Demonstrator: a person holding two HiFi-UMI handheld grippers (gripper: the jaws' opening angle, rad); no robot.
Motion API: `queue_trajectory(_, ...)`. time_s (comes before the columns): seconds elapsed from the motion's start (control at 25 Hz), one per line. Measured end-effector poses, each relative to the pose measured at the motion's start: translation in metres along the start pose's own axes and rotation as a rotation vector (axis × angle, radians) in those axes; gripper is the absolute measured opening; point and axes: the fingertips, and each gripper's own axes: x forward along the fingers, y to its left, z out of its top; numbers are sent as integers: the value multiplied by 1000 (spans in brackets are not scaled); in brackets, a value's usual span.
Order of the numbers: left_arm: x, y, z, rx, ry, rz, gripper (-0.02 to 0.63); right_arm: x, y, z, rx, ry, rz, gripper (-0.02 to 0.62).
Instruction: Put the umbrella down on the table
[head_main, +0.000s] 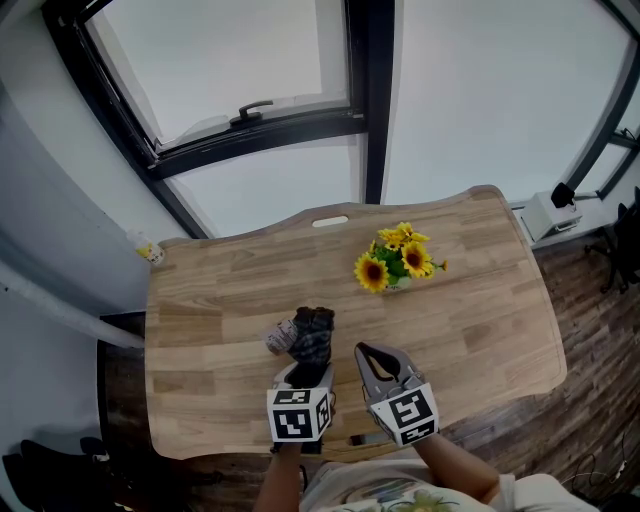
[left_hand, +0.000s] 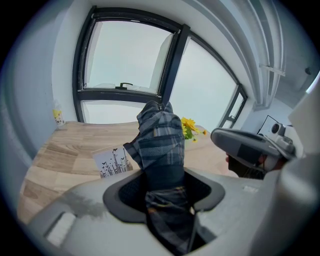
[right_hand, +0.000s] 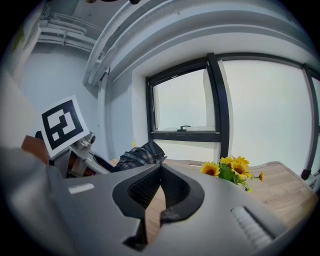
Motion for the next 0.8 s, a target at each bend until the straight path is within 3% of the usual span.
queue_trajectory(0.8, 19, 2, -32, -19, 84, 6, 219, -2, -5, -5, 9, 12, -2, 2)
